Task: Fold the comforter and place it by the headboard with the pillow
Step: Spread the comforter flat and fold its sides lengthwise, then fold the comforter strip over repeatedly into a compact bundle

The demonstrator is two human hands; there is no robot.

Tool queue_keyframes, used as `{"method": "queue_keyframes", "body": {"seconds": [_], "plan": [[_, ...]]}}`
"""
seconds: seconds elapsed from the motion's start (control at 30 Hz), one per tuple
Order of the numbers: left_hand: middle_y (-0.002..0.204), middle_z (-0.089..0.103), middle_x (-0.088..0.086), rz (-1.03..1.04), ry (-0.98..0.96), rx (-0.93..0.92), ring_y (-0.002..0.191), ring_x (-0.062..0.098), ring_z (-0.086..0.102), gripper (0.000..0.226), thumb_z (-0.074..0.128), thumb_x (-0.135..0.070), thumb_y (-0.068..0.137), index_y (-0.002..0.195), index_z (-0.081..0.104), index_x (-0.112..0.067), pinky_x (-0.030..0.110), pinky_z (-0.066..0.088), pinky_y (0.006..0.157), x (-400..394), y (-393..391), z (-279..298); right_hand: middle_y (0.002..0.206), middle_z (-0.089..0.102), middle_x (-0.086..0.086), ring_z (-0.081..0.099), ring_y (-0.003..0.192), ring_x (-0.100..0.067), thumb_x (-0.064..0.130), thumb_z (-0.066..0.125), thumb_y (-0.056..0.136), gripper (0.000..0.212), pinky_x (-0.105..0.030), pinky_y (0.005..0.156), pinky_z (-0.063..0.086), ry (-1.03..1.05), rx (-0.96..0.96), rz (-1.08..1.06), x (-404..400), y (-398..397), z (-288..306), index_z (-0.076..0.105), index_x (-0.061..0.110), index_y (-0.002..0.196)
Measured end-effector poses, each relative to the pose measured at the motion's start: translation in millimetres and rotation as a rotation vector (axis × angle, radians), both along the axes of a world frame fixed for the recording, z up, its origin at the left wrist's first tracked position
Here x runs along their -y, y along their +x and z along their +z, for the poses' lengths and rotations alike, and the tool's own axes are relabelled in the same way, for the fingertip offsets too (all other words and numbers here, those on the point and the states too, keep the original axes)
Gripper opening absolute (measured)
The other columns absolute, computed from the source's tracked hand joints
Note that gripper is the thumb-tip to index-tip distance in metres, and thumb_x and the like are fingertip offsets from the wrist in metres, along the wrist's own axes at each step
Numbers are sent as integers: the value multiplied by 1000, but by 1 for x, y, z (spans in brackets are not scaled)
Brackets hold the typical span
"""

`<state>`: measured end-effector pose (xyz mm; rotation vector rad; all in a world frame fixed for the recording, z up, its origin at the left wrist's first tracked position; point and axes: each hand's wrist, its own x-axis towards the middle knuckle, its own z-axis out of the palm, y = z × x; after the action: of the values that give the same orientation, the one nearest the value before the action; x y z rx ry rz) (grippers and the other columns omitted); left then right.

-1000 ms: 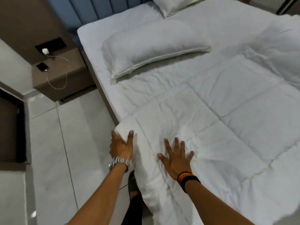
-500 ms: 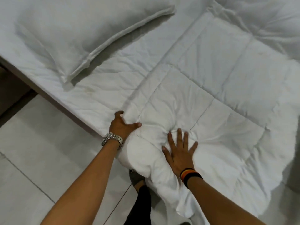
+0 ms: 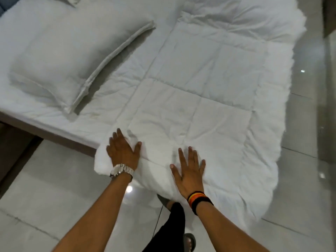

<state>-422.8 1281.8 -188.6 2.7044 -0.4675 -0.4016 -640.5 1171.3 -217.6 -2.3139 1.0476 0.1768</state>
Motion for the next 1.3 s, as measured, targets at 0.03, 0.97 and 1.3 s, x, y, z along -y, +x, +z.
{"method": "queue_keyframes", "body": {"seconds": [0.03, 0.97, 1.3], "plan": [[167, 21, 22, -91, -32, -2, 154, 41, 20, 99, 48, -65, 93, 164, 8, -8, 56, 15, 123, 6, -26, -2, 172, -22, 2, -21, 160, -20, 71, 15, 100, 76, -56, 127, -17, -6, 24, -130, 0, -26, 5, 1, 39, 168], [170, 21, 3, -804, -147, -222, 157, 29, 16, 85, 24, -70, 95, 165, 5, -26, 49, 12, 126, 73, -248, -28, 103, 74, 4, 70, 87, -9, 10, 84, 88, 27, -10, 57, 54, 653, 806, -1278, 11, -240, 21, 68, 22, 107], [168, 26, 13, -645, -92, -161, 156, 32, 23, 98, 18, -81, 91, 162, 25, -14, 50, 19, 125, -45, -195, -45, 134, 69, -10, 68, 114, -31, 71, 96, 48, 113, -48, 104, 55, 564, 383, -1429, -63, -298, -36, 58, 18, 140]]}}
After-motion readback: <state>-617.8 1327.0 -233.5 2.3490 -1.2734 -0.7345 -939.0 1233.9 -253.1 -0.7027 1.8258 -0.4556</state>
